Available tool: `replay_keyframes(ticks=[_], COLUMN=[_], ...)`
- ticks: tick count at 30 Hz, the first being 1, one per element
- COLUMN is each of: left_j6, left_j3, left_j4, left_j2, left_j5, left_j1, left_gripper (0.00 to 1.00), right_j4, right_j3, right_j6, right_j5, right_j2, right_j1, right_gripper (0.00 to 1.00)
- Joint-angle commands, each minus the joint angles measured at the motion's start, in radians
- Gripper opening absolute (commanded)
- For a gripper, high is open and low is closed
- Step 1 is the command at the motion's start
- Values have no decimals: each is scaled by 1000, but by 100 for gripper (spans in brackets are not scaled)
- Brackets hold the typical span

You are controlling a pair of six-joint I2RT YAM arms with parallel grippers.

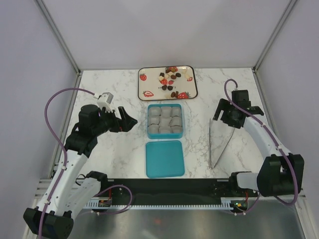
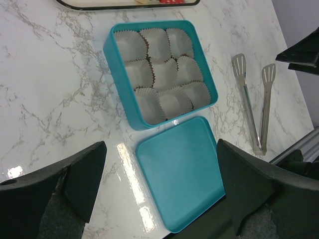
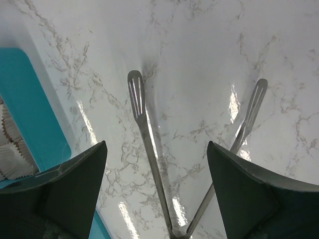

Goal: Pack the chocolate

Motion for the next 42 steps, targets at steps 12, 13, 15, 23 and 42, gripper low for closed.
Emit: replay_keyframes(ticks=[12, 13, 15, 23, 42], left_j6=[6, 6, 6, 6, 6], left_j3=[-4, -3, -6, -3, -4], left_j4=[20, 20, 20, 20, 17], left_j2=[6, 8, 6, 20, 31], left_j5=[13, 12, 12, 16, 12], left_j1=[-2, -2, -2, -2, -2], left_gripper=[100, 100, 100, 100, 100], right_j4=[277, 277, 280, 301, 321], right_j3=[-78, -80, -80, 21, 414], right_j6=[-20, -22, -35, -114, -247], right_j5=[33, 48, 64, 124, 162], right_j2=[275, 294, 309, 387, 769], right_j1=[124, 126, 127, 137, 138], right_gripper=[61, 58, 55, 22, 0])
